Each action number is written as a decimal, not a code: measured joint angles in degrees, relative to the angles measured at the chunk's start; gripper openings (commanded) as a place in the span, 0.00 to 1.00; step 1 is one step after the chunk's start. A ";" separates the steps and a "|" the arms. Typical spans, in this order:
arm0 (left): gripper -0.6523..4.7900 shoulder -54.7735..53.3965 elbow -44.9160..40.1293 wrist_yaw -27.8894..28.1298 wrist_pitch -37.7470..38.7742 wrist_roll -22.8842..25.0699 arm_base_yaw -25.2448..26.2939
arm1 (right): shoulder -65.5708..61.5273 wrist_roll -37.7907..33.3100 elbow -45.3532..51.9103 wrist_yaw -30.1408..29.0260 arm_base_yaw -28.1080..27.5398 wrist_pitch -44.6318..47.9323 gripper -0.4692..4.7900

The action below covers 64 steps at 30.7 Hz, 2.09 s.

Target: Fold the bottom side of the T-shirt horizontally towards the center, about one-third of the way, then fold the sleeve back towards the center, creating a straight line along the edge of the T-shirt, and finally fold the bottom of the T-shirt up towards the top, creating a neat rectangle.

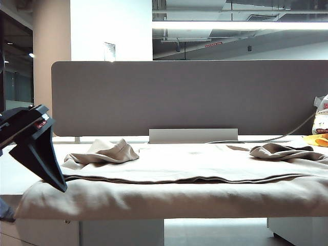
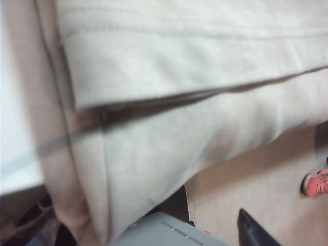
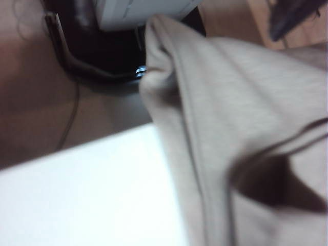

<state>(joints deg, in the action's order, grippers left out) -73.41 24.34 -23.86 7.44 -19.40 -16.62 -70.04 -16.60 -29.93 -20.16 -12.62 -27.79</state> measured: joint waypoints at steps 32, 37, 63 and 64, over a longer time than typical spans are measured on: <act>0.11 0.00 0.15 0.66 -3.34 -0.72 0.00 | -3.02 0.24 -0.02 -4.44 0.00 5.31 0.09; 0.11 0.00 3.63 -1.36 -0.39 0.87 0.00 | -0.72 0.15 -0.20 -6.75 0.00 5.73 0.09; 0.11 -10.25 34.60 7.74 8.74 11.08 0.09 | -9.33 -2.99 -25.49 -8.39 0.61 7.87 0.09; 0.11 -11.52 35.63 7.98 8.83 11.32 0.07 | -10.51 -3.04 -26.36 -8.37 0.61 7.78 0.09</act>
<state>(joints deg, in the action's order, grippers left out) -84.93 59.96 -15.88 16.27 -8.08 -16.56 -80.55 -19.64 -56.29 -28.53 -12.01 -20.01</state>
